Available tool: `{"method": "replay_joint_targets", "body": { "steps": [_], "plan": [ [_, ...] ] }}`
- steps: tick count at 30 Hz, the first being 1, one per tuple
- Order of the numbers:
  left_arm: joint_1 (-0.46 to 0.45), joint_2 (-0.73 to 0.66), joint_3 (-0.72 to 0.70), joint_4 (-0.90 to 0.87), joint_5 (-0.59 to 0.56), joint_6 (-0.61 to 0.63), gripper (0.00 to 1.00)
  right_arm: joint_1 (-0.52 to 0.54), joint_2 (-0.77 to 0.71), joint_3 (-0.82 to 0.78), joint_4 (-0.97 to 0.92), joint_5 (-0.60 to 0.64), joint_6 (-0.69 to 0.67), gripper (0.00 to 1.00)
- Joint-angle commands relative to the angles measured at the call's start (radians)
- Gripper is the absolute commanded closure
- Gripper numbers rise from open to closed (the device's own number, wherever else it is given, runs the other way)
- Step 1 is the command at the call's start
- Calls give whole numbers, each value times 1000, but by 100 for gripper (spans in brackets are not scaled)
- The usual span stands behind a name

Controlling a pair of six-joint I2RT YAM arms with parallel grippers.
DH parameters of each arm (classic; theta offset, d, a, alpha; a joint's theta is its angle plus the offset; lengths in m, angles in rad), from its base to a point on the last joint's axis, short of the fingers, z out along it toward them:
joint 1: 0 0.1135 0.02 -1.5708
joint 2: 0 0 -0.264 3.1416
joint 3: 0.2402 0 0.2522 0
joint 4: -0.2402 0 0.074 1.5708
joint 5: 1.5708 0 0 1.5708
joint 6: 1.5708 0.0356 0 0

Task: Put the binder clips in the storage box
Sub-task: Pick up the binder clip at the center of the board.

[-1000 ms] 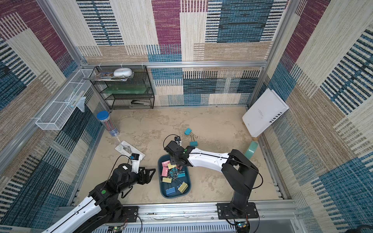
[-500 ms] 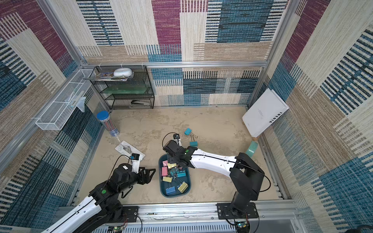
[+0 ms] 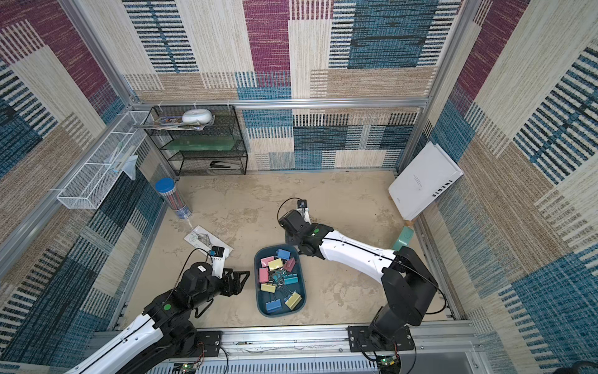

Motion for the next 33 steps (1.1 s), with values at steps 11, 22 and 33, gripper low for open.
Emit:
{"method": "replay_joint_targets", "body": {
  "steps": [11,22,33],
  "plan": [
    [1,-25,-4,2,9,10,17,-269,356,332,142,-333,-507,17],
    [1,-9,-1,11,1,9,17,-304,469,360,179,-481,-871,13],
    [0,-2,-2,13,3,8,17,-322,552,404,147,-530,-958,11]
  ]
}}
